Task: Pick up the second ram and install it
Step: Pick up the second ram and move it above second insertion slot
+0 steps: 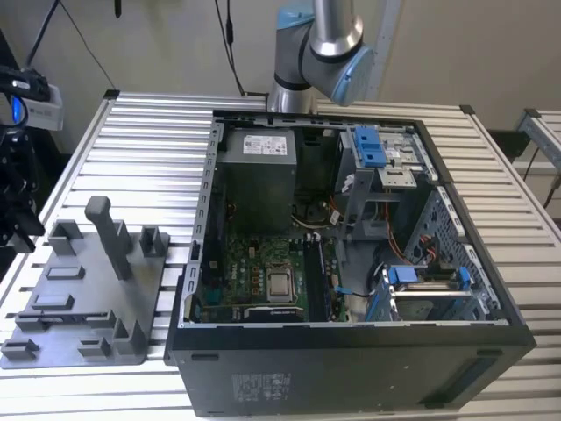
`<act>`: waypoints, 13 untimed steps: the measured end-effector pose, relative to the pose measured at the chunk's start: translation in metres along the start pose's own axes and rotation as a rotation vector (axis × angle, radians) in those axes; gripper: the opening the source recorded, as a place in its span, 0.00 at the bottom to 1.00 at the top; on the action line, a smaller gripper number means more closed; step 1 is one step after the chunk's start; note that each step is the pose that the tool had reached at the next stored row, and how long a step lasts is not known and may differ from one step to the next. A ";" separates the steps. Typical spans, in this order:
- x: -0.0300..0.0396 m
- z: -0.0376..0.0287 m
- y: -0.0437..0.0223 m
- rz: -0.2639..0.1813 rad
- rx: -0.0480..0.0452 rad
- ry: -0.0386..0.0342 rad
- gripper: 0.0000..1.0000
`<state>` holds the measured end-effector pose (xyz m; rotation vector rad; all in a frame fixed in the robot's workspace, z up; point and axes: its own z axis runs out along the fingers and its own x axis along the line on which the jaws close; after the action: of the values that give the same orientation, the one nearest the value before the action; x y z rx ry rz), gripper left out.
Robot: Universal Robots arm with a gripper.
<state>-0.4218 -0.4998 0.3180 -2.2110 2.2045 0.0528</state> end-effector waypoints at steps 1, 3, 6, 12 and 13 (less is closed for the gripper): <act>0.0004 0.0018 0.0004 0.002 0.0002 -0.0002 0.30; 0.0009 0.0054 0.0013 0.005 0.0002 -0.0002 0.30; 0.0017 0.0109 0.0024 0.009 0.0004 -0.0002 0.30; 0.0038 0.0217 0.0034 0.013 0.0006 -0.0003 0.30; 0.0040 0.0235 0.0033 0.013 0.0006 -0.0003 0.30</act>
<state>-0.4254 -0.5030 0.2944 -2.1966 2.2183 0.0526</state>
